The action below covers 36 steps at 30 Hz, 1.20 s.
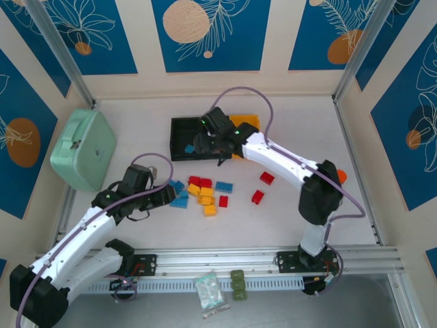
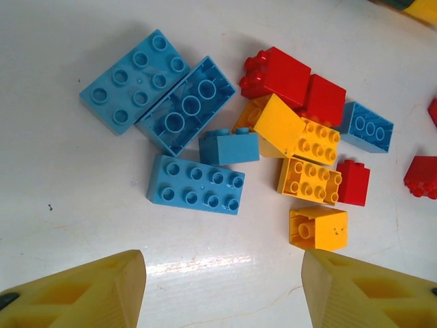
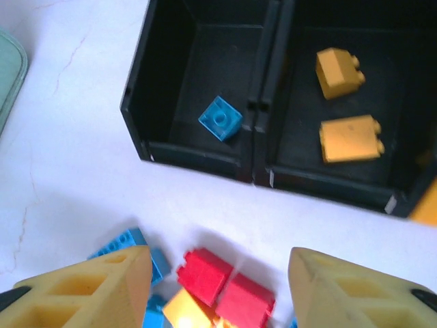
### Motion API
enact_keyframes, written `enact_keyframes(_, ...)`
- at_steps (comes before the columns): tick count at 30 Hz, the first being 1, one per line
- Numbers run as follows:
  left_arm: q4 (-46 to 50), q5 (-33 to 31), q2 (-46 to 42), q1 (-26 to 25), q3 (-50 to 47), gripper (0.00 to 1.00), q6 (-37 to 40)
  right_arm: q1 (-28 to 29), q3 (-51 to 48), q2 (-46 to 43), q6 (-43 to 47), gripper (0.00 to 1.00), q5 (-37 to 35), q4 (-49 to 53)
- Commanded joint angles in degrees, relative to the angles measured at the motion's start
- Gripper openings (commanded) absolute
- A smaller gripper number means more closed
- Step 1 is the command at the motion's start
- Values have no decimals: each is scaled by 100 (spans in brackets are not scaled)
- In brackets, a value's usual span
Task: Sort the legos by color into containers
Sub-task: Pick up the lego from the center of the table.
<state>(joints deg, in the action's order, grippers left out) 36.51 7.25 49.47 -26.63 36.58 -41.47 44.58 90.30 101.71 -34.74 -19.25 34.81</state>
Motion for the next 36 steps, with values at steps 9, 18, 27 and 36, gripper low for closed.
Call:
enact_keyframes(9,133,-300,656,53,173,68,31,224,-2816,-2220,-785,58,106,-154)
enact_keyframes(18,-354,-754,1680,74,521,90,-713,416,-3963,-3478,-1383,61,87,-141)
enact_keyframes(27,-293,-1334,2661,104,1228,99,-1678,657,-4231,-3419,-1671,60,76,-417)
enact_keyframes(36,135,-1342,3710,158,1809,99,-2723,655,-4249,-3493,-1694,60,-23,-426)
